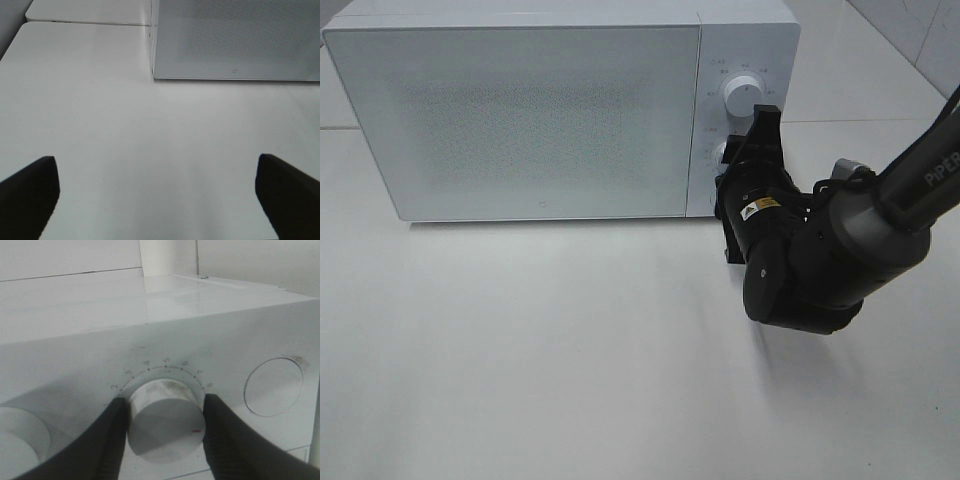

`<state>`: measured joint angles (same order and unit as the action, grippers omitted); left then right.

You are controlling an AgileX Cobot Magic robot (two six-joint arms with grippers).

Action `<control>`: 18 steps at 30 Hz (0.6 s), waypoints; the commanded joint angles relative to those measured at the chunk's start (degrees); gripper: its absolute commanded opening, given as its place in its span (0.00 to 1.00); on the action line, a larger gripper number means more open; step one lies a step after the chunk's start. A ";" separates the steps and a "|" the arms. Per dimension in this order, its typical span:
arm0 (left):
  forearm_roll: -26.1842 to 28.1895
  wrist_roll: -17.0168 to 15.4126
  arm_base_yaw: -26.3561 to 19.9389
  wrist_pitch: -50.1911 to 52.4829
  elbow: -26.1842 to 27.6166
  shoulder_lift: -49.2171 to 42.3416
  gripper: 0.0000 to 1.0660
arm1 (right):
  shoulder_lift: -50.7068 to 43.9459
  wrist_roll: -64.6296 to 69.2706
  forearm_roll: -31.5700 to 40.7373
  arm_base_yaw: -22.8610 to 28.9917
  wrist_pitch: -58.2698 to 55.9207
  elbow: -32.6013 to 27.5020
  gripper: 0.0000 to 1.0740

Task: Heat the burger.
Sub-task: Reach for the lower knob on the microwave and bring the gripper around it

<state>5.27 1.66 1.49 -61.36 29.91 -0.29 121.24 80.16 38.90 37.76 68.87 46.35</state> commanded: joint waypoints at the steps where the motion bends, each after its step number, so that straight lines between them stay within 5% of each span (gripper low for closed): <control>1: 0.11 -0.34 -0.23 -0.11 -0.29 -1.09 0.96 | -0.63 -2.29 -5.10 0.34 7.51 1.66 0.20; 18: 0.11 -0.34 -0.23 -0.11 -0.29 -1.09 0.96 | -0.63 -8.19 -1.03 0.34 6.47 1.66 0.55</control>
<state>5.27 1.66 1.49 -61.36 29.91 -0.29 121.24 74.26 39.53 38.33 68.58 46.75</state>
